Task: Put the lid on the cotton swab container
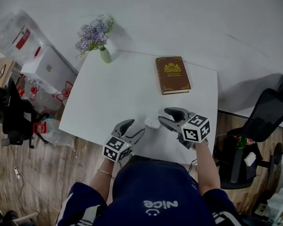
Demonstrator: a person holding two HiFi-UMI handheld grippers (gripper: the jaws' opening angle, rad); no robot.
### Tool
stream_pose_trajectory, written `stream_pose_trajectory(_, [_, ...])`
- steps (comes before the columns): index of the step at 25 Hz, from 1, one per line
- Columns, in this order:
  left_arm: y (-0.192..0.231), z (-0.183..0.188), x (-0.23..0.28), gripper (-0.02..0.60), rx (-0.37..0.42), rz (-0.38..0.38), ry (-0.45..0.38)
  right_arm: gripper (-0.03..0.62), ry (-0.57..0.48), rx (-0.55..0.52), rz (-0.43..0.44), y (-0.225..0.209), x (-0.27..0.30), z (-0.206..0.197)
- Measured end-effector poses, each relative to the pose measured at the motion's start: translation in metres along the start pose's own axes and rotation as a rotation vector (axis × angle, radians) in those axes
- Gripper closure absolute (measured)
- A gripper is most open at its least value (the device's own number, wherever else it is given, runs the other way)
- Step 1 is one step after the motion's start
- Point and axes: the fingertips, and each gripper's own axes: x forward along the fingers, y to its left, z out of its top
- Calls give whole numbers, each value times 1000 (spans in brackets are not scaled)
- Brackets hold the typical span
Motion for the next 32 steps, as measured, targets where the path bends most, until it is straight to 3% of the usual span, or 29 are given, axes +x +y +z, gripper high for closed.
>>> stream_pose_trajectory(3, [-1, -8, 15, 278, 85, -111, 81, 414, 23, 15, 23, 0, 9, -2])
stream_pose_trajectory(8, [-3, -20, 41, 275, 223, -250, 197, 414, 41, 59, 11, -5, 16, -6])
stream_pose_trajectory(15, [-16, -27, 64, 275, 315, -383, 268, 416, 32, 89, 11, -7, 20, -5])
stream_pose_trajectory(18, [-20, -32, 69, 281, 378, -398, 299, 436, 28, 103, 19, -6, 20, -5])
stream_pose_trajectory(22, [-21, -32, 72, 299, 373, -399, 292, 497, -5, 135, 29, -7, 19, 1])
stream_pose_trajectory(29, [-22, -32, 71, 302, 368, -383, 289, 522, -5, 172, -31, -21, 21, 0])
stream_pose_trajectory(32, [-23, -33, 71, 304, 354, -378, 285, 523, 25, 183, -13, -17, 24, -8])
